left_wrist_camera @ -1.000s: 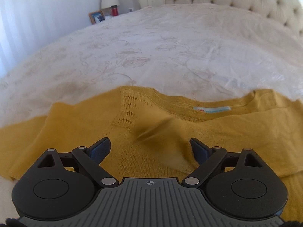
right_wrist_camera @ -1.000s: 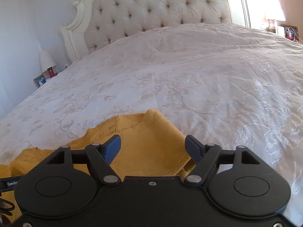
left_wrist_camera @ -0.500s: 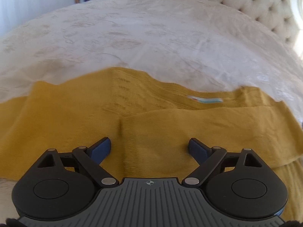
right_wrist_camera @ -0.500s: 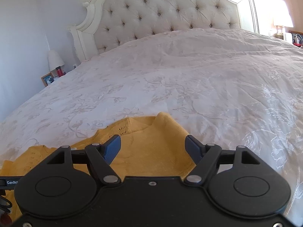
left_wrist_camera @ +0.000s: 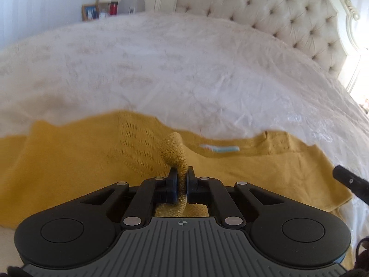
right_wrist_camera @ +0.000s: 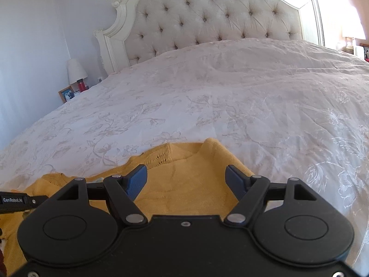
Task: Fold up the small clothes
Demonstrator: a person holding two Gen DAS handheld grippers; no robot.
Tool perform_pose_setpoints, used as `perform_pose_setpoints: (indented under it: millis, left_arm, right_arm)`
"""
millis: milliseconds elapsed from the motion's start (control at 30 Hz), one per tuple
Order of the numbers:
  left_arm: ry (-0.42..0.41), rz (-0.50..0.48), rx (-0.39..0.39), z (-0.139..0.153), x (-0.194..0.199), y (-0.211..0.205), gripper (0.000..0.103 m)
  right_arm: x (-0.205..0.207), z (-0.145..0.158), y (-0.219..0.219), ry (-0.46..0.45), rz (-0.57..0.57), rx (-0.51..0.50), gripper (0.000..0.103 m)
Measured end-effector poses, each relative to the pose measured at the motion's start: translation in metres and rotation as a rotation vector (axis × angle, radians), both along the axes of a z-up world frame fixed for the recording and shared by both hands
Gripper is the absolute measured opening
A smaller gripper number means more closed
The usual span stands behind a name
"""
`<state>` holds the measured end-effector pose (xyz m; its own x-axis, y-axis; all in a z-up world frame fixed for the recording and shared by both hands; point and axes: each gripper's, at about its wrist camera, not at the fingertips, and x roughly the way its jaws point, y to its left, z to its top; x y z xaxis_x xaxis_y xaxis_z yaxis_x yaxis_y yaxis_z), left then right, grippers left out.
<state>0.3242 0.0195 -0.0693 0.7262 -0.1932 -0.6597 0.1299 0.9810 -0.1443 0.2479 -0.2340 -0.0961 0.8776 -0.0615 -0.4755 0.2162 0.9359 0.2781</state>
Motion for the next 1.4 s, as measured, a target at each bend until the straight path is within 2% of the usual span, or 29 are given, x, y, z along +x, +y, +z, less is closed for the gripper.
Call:
perform_pose_setpoints:
  millis: [133,233,533,700,833,900,1067,1133,1300,1400]
  left_arm:
    - [-0.063,0.04,-0.012,0.022,0.0,0.015,0.006]
    - [-0.089,0.083,0.03,0.026,0.004,0.027,0.006]
    - [0.005,0.182,0.02,0.0,0.016,0.063,0.007]
    - [0.058,0.175,0.026,-0.011,0.014,0.068,0.007]
    - [0.097,0.176,0.067,-0.022,0.015,0.072,0.012]
    - [0.104,0.19,0.108,-0.025,0.014,0.075,0.023]
    - [0.088,0.164,0.202,-0.026,0.004,0.08,0.045]
    - [0.08,0.167,0.221,-0.025,-0.001,0.083,0.048]
    - [0.028,0.224,0.168,-0.017,-0.024,0.103,0.048]
    - [0.029,0.249,0.1,-0.014,-0.036,0.131,0.048]
  right_arm:
    - [0.0,0.001,0.004,-0.008,0.017,-0.005,0.077]
    - [0.0,0.001,0.007,-0.009,0.034,-0.008,0.077]
    - [0.005,-0.003,0.005,0.032,0.05,0.017,0.077]
    - [0.011,-0.013,0.003,0.1,0.077,0.065,0.077]
    - [0.019,-0.026,0.002,0.22,0.043,0.034,0.077]
    - [0.022,-0.034,-0.003,0.267,0.032,0.051,0.076]
    - [0.019,-0.03,0.003,0.258,0.029,0.003,0.077]
    - [0.017,-0.029,0.004,0.248,0.027,-0.002,0.077]
    - [0.011,-0.014,0.005,0.143,0.008,-0.039,0.079]
    - [0.009,-0.007,0.011,0.09,0.048,-0.041,0.08]
